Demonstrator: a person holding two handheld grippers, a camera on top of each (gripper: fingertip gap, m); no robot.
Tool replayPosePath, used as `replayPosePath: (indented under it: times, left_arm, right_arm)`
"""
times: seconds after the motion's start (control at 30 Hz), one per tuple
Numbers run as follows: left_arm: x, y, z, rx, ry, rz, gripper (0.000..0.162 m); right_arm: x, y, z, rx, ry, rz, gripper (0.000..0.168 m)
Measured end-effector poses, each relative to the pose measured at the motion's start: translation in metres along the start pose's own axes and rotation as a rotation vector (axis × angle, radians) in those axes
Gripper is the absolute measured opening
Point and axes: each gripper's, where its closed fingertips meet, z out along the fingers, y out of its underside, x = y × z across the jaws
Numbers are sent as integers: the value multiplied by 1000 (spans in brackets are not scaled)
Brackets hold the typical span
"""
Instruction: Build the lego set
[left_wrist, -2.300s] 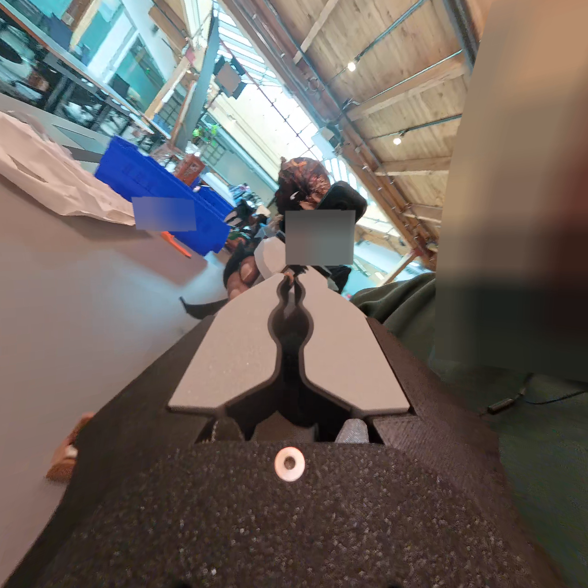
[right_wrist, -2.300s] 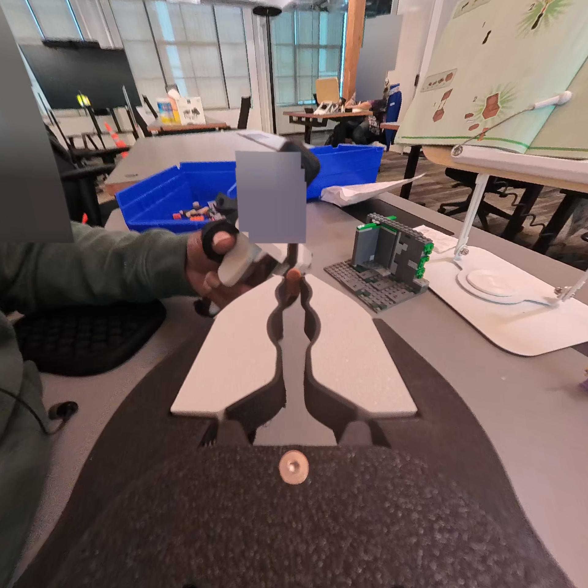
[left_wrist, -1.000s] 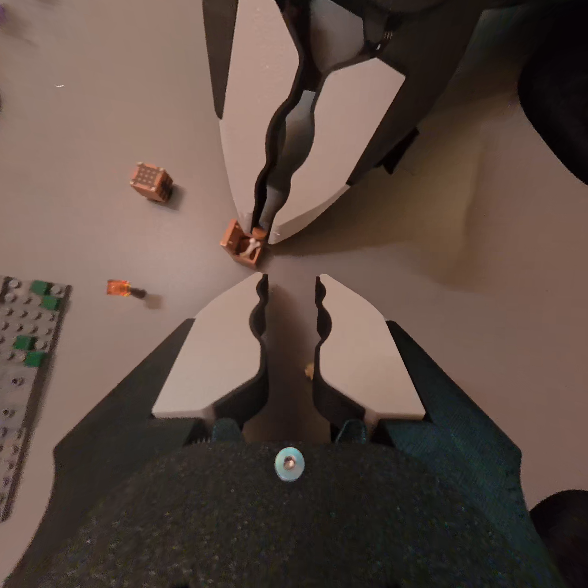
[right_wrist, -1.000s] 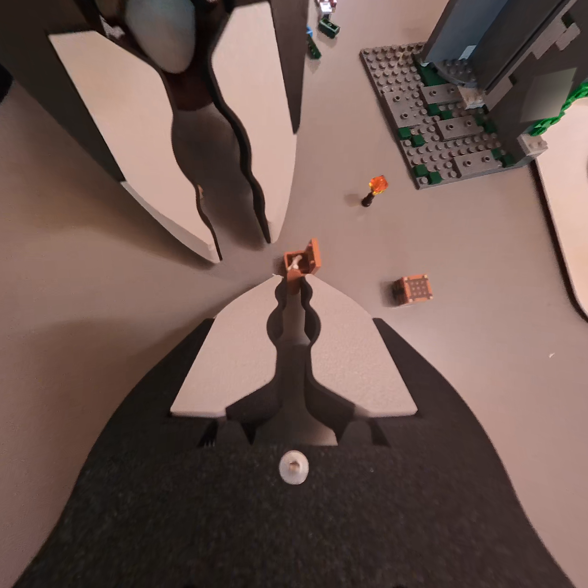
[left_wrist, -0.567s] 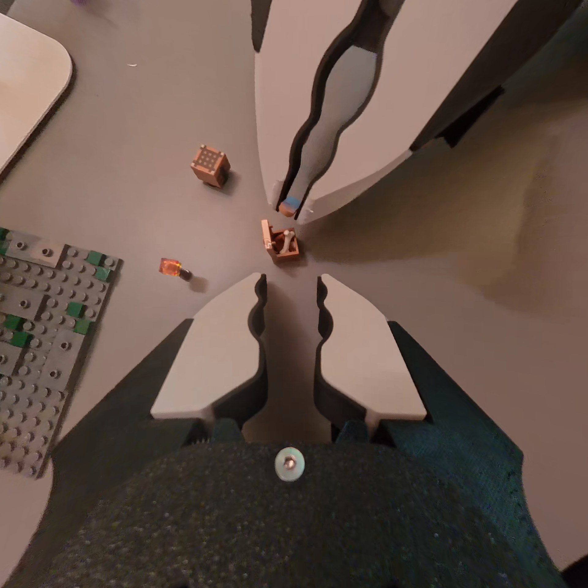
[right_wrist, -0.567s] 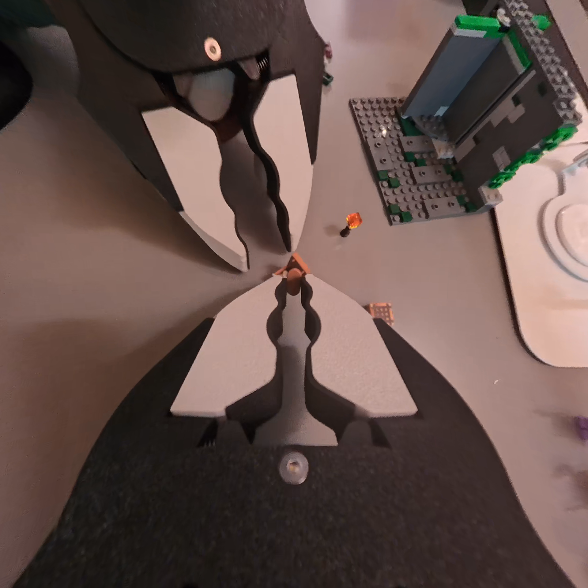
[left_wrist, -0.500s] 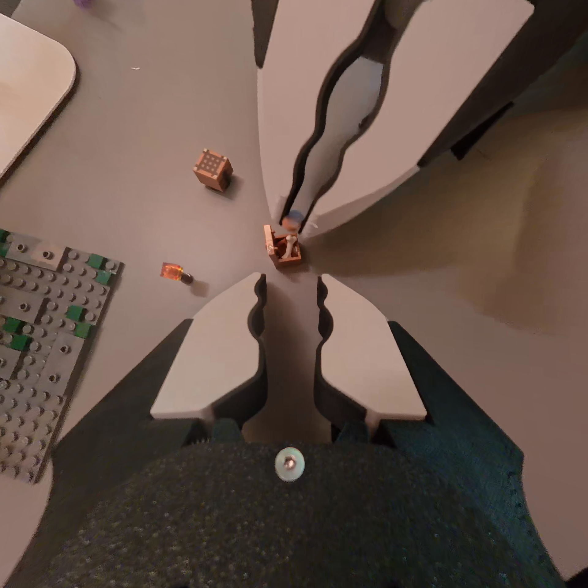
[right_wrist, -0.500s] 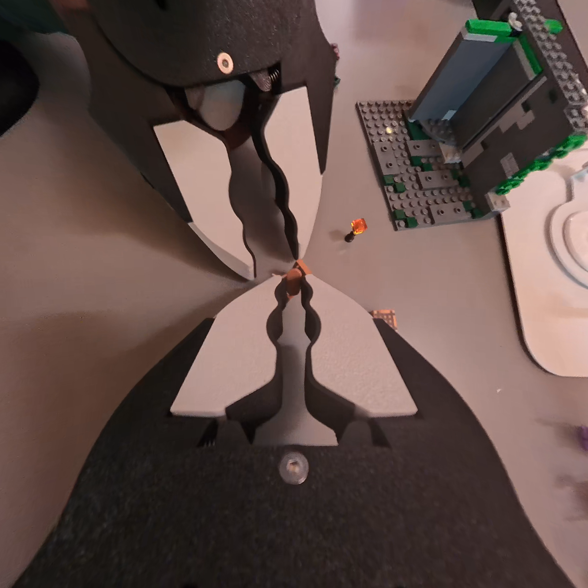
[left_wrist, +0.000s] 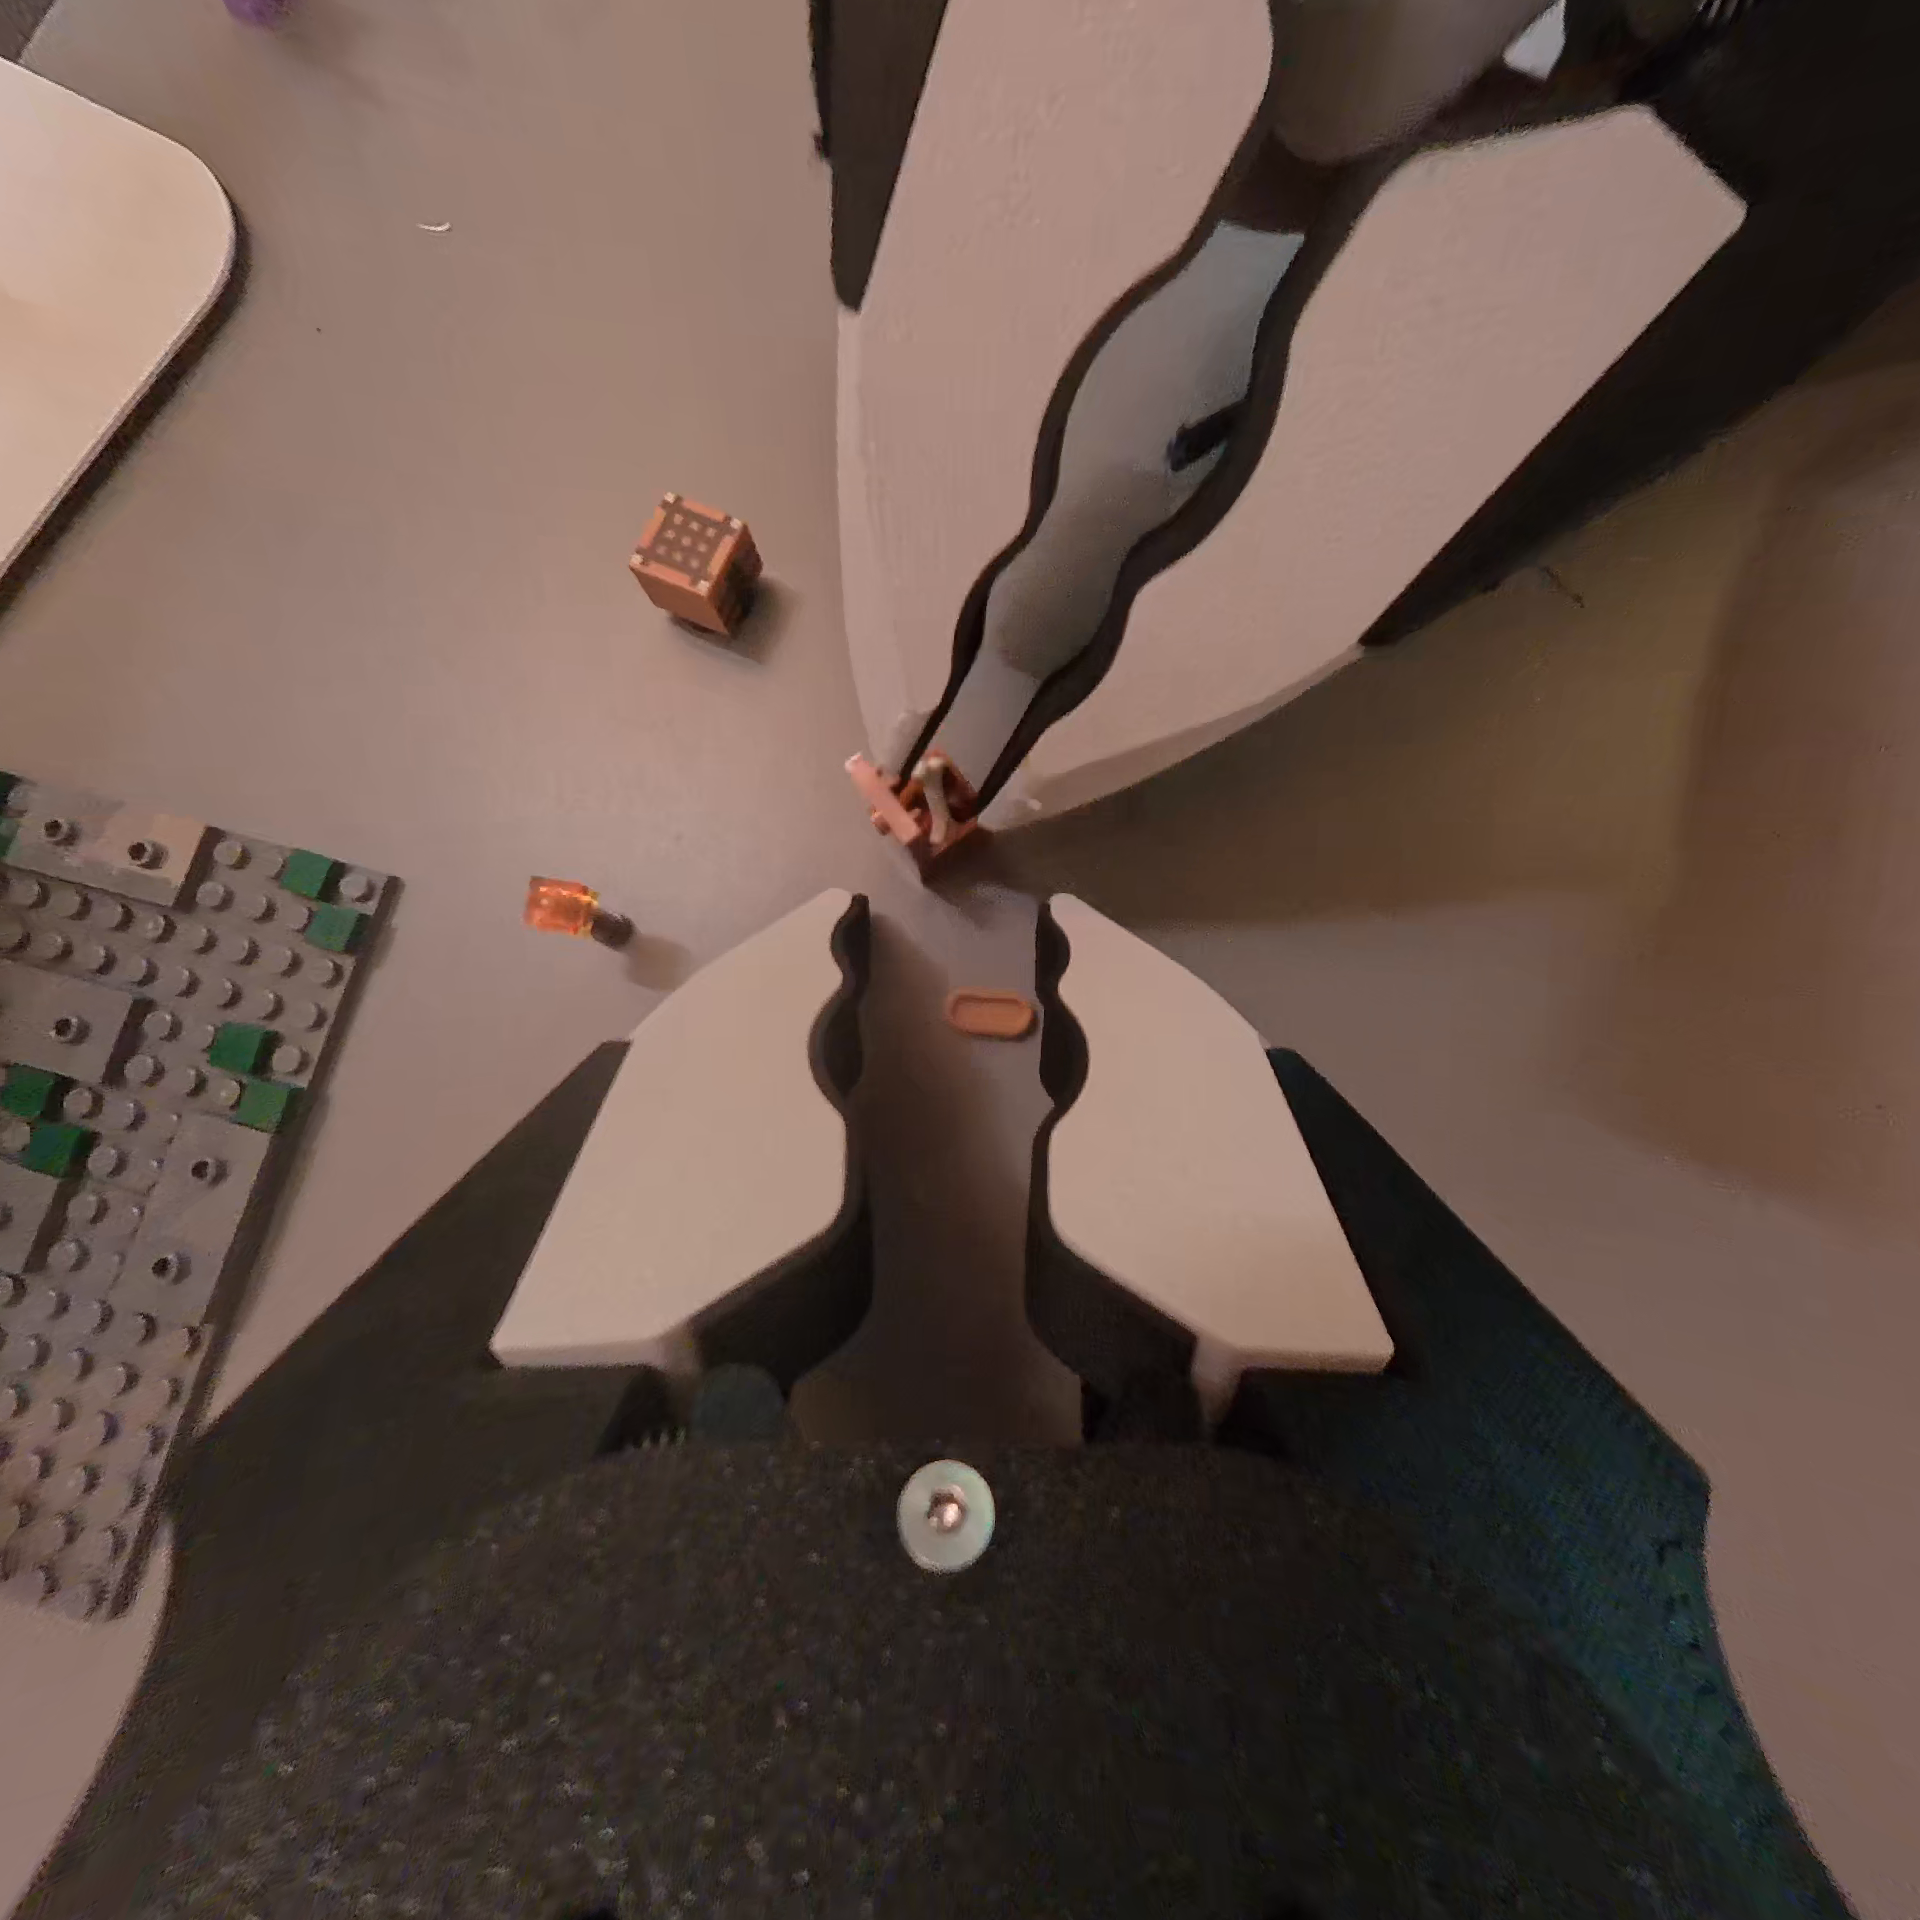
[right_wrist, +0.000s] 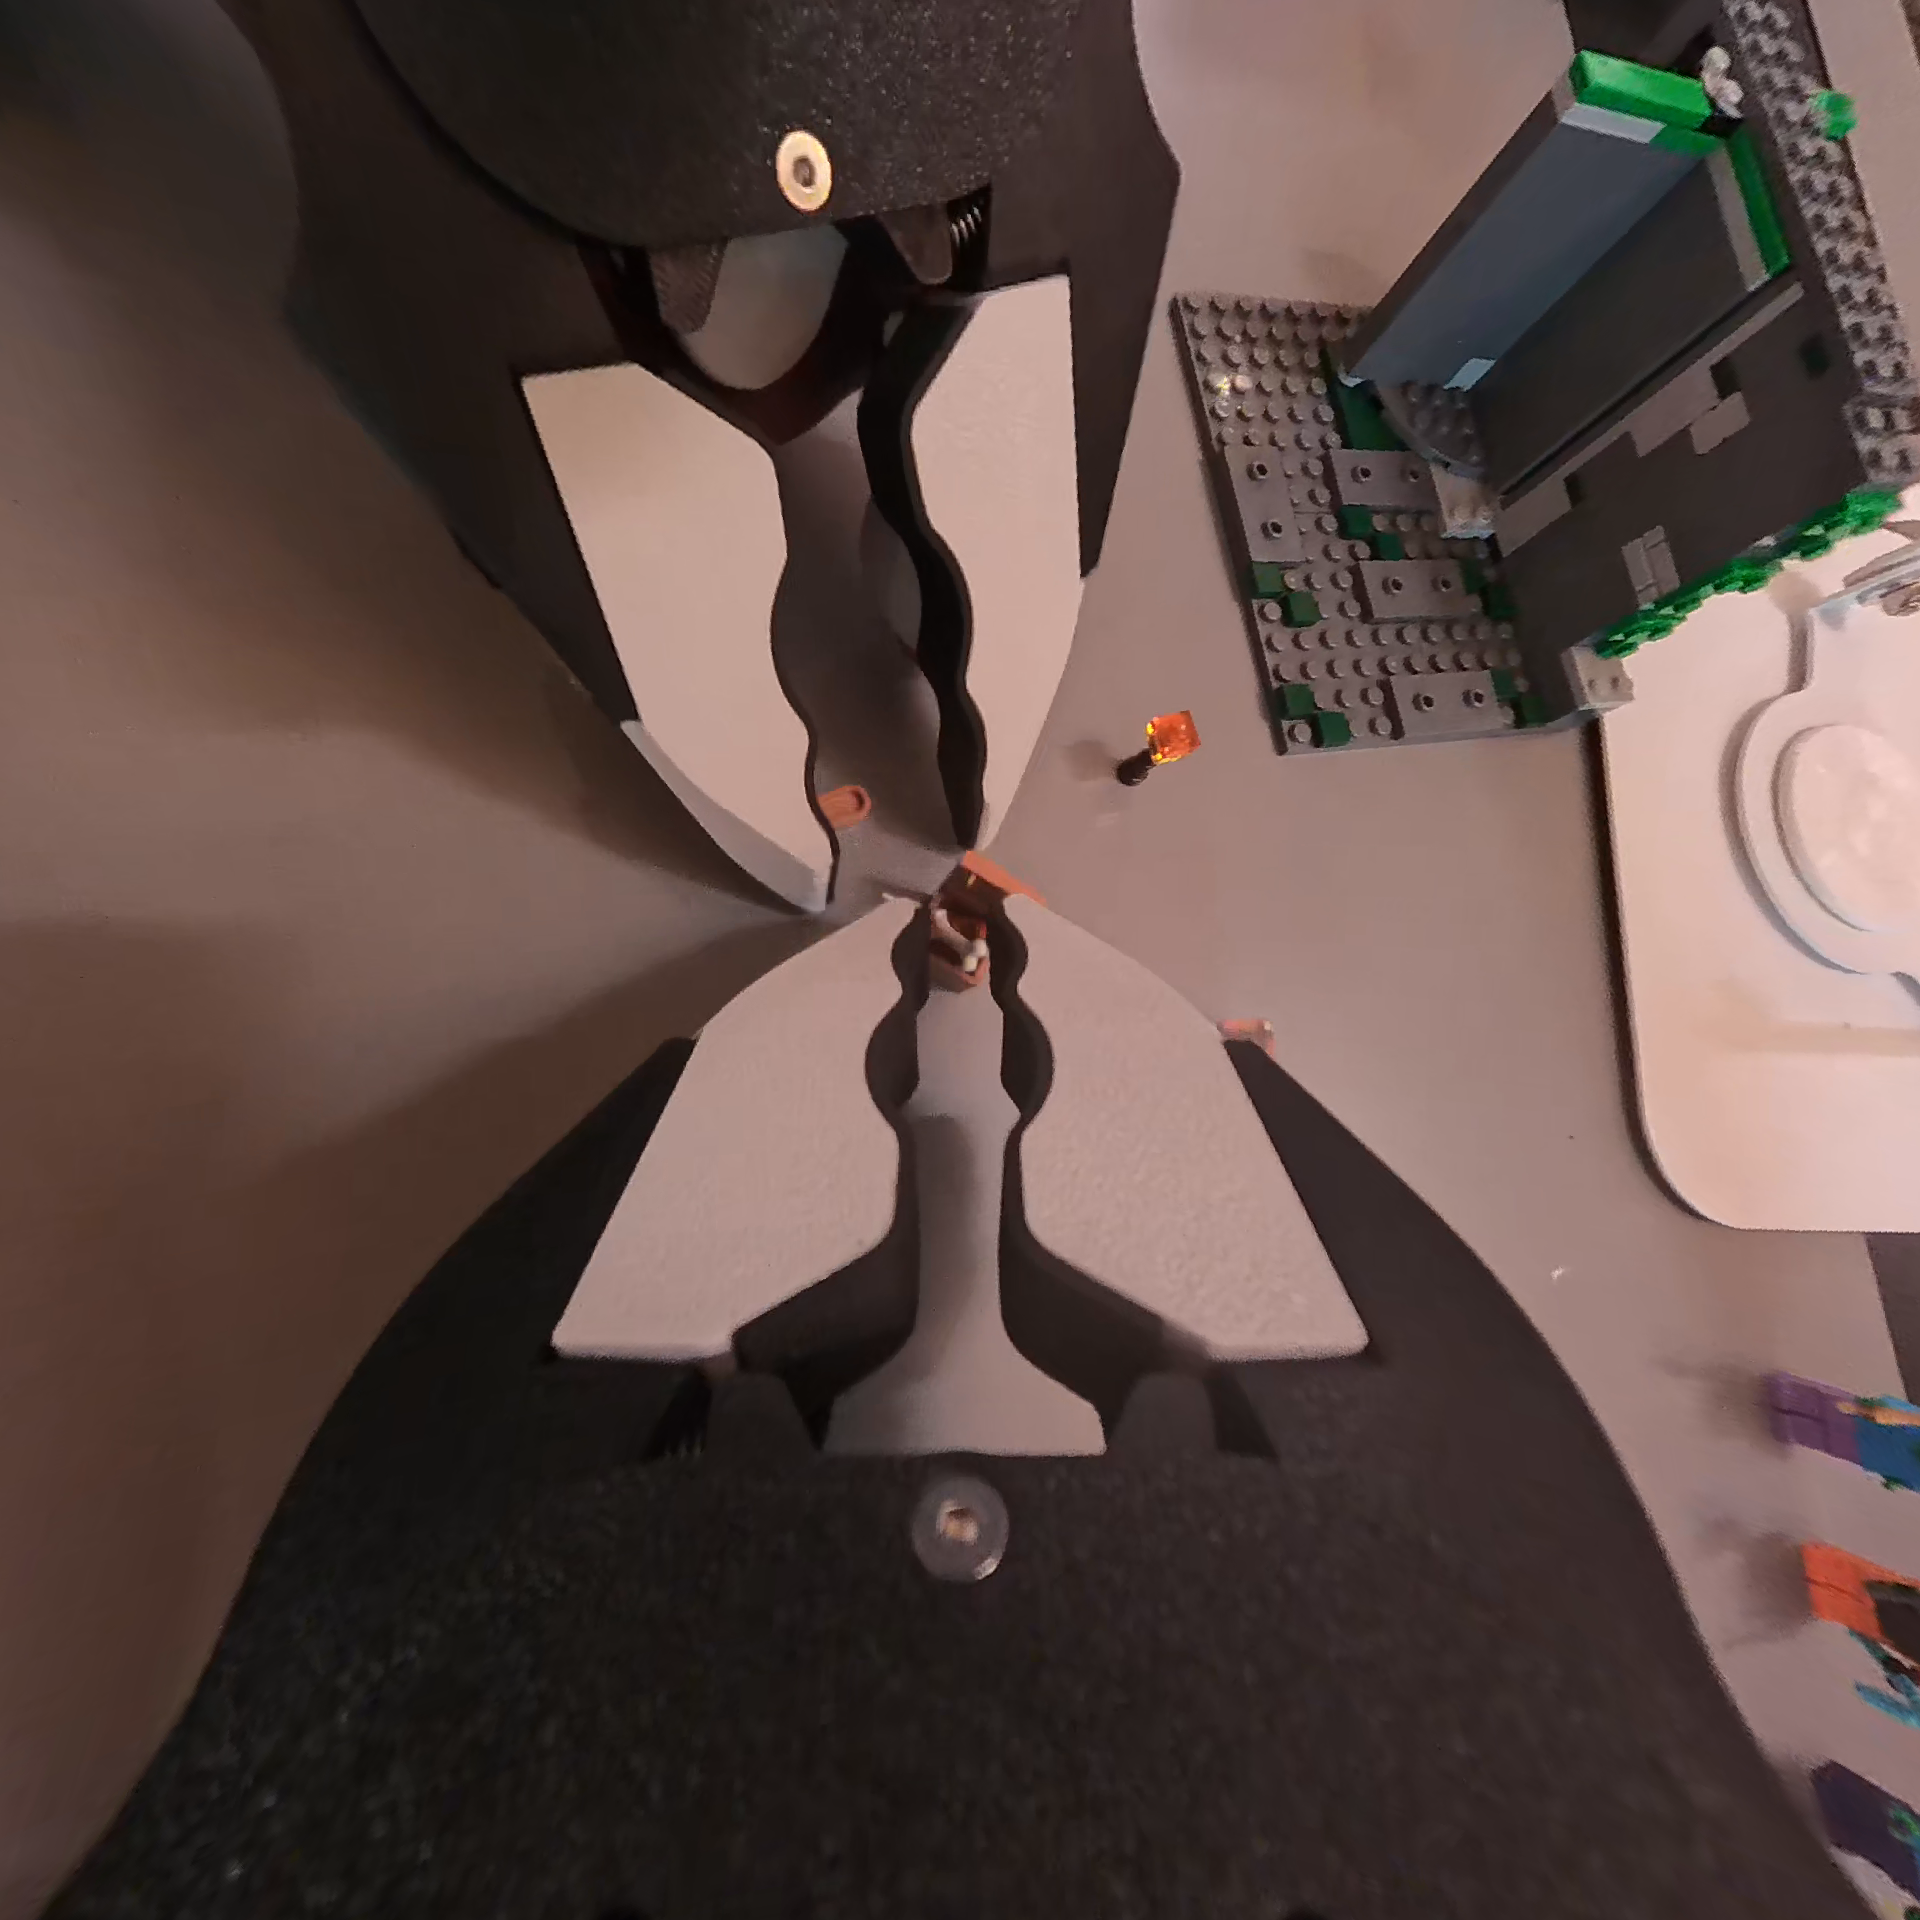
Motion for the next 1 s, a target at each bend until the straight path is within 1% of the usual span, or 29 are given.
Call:
replayPosePath:
  times: [0.13, 0.27, 0.53, 0.63, 0.8, 0.87, 1.0]
  left_arm:
    - [3, 3, -12, -26, 1, 45, 28]
    - [6, 8, -24, -63, 8, 82, 21]
    - [3, 17, -14, -105, 33, 64, 19]
    - [4, 14, -11, -85, 53, 57, 13]
    - [6, 11, -10, -43, 73, 55, 8]
    - [12, 5, -12, 9, 127, 20, 8]
    - [20, -10, -24, 130, 242, -71, 7]
  right_arm:
    - [-2, -2, -9, 42, -12, 21, 10]
    - [-10, -2, -14, 71, -31, 33, 10]
    - [-17, 2, -17, 100, -59, 55, 10]
    - [-18, 1, -19, 121, -73, 73, 10]
    - [-20, 3, -17, 136, -77, 84, 10]
    - [-22, 1, -16, 154, -69, 62, 10]
    - [-31, -14, -19, 244, -58, -40, 10]
